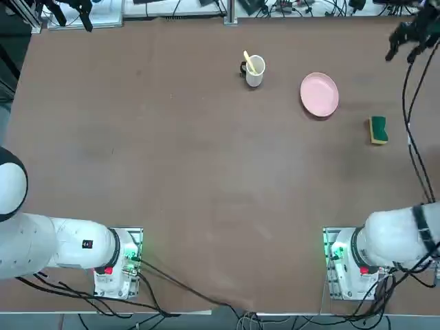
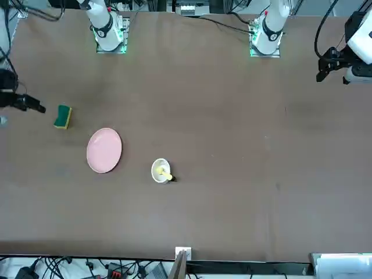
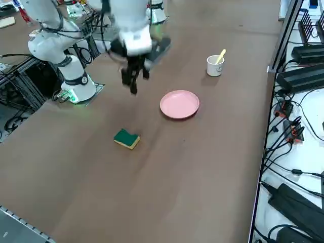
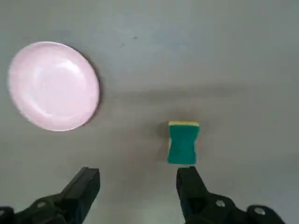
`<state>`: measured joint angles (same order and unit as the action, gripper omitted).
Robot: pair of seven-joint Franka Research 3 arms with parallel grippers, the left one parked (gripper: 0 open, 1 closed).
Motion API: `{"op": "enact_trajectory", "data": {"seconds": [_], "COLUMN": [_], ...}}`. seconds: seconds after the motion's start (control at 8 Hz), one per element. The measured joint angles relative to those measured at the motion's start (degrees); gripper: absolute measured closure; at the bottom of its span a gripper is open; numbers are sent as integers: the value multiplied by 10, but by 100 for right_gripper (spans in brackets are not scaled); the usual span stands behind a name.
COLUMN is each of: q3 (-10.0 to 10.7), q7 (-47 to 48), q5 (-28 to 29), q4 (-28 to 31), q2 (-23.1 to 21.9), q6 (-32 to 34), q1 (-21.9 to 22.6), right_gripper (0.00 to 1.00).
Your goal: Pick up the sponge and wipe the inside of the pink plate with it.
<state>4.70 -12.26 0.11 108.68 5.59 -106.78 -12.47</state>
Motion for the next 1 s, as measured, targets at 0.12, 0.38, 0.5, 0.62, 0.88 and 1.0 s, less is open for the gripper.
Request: {"op": "enact_trajectory", "data": {"seconds": [0.12, 0.38, 0.5, 0.62, 0.88, 1.0], "q3": [0, 0, 0, 0, 0, 0], "q7": [-22, -50, -53, -54, -54, -54], "q5": [0, 0, -1, -13, -47, -61], "q4": [22, 47, 57, 71, 102, 111], "q2": [16, 51, 69, 87, 117, 126], "q6": [-36, -84, -87, -94, -119, -121], "q1": [-20, -42, -43, -43, -51, -58], "right_gripper": [0, 0, 0, 0, 0, 0]}}
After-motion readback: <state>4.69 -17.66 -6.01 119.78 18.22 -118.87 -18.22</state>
